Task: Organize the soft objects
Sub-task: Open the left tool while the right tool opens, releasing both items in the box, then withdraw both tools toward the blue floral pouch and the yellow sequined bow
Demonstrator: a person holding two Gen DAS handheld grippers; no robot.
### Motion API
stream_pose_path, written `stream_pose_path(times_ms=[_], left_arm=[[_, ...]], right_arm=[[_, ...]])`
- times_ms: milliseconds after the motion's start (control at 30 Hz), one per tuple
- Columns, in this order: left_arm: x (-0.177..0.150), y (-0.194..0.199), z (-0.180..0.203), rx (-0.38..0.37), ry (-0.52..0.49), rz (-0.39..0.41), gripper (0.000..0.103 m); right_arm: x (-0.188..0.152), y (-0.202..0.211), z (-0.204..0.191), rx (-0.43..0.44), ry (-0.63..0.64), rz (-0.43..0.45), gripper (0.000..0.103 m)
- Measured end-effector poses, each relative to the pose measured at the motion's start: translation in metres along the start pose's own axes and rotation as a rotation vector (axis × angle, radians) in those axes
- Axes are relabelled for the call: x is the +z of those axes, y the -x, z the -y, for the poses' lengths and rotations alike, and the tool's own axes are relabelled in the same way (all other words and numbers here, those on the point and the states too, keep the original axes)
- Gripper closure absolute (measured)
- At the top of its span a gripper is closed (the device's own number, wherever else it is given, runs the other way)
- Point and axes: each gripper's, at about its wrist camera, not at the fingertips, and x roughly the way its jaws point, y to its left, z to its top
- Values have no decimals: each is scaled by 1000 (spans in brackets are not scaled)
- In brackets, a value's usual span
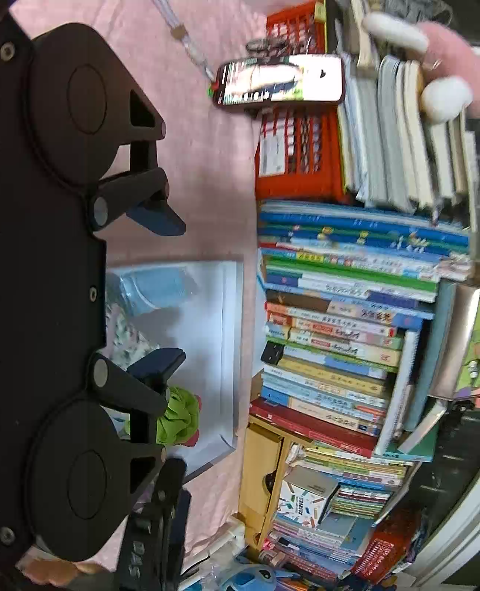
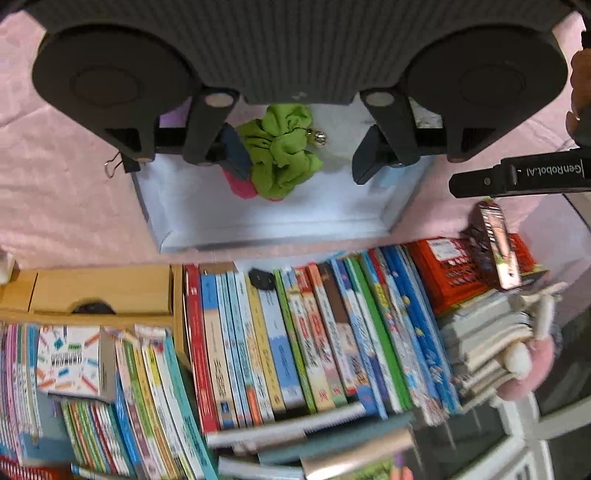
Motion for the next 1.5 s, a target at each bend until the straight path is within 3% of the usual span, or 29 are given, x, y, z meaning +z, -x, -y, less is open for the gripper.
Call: stream_pose_path(times_ms=[400,667,1167,1500], left_arm=[[-48,80,-22,9,-35,111,26],[-95,118,-40,-33,2,166,22],[-169,140,-70,-13,58,137,18],[-191,132,-76,13,82,92,18]], right_arm=[[-26,98,2,79,111,162,19],[-58,155,16,84,146,269,16],[-120,204,51,-35,177,321,14],[-152,208,75,-105,119,312,14]])
